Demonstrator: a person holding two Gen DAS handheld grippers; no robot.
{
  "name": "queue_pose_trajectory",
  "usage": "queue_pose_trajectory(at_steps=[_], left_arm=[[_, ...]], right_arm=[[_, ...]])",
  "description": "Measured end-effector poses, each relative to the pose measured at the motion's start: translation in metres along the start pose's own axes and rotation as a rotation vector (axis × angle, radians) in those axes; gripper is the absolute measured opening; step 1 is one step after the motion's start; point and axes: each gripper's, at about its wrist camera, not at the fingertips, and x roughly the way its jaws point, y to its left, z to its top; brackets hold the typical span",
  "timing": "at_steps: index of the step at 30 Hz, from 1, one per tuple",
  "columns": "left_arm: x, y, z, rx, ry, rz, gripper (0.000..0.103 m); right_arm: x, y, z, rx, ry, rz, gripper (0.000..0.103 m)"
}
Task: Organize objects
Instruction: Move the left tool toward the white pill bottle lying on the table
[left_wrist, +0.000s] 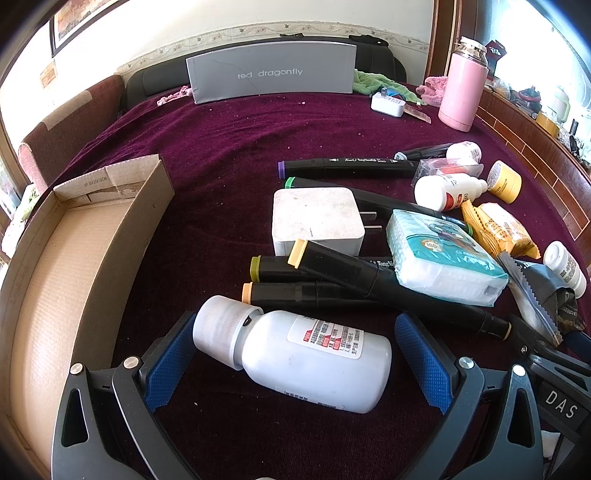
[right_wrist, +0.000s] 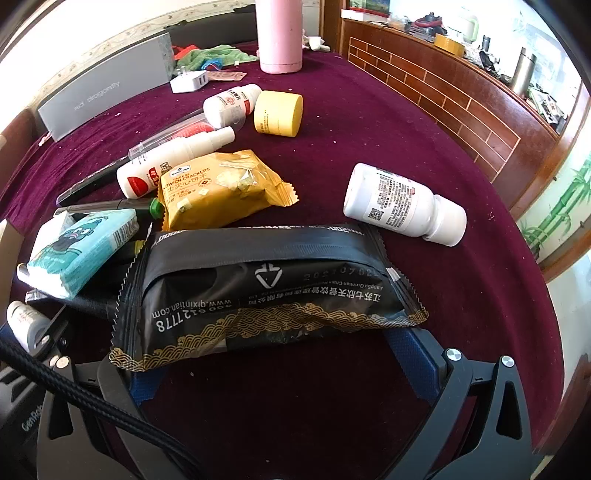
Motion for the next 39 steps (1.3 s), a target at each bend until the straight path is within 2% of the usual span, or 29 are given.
queue_pose_trajectory(at_steps=[11, 14, 18, 20, 23, 27, 29, 32, 36, 39], left_arm=[[-0.005, -0.001, -0.005, 0.039, 0.04, -0.006, 0.102], [-0.009, 0.0, -0.009, 0.057, 0.053, -0.037, 0.101], [-0.021, 0.007, -0.015, 0.049, 0.041, -0.076, 0.101], [-0.038, 0.012, -0.016, 0.042, -0.005, -0.084, 0.101], [-0.067, 0.014, -0.013, 0.06, -0.101, -0.049, 0.101], [-0.101, 0.016, -0.011, 0.08, -0.192, -0.038, 0.101], [-0.11, 0.016, -0.009, 0.093, -0.214, -0.039, 0.101], [-0.123, 0.017, -0.007, 0.105, -0.238, -0.044, 0.101], [-0.136, 0.017, -0.005, 0.119, -0.26, -0.04, 0.101], [-0.14, 0.013, 0.001, 0.132, -0.265, -0.04, 0.101]], right_arm=[[-0.001, 0.0, 0.001, -0.017, -0.011, 0.005, 0.103], [-0.001, 0.001, 0.001, -0.027, -0.009, 0.007, 0.103], [-0.006, -0.001, -0.002, -0.03, 0.01, 0.015, 0.103], [-0.013, -0.004, -0.006, -0.022, -0.001, 0.02, 0.102], [-0.042, -0.011, -0.013, -0.016, -0.094, 0.011, 0.102], [-0.09, -0.019, -0.019, -0.022, -0.248, -0.011, 0.102], [-0.12, -0.021, -0.021, -0.03, -0.344, -0.026, 0.102], [-0.149, -0.019, -0.011, -0.038, -0.431, -0.04, 0.102], [-0.184, -0.016, 0.01, -0.067, -0.526, -0.04, 0.103], [-0.205, -0.019, 0.026, -0.08, -0.565, -0.024, 0.103]])
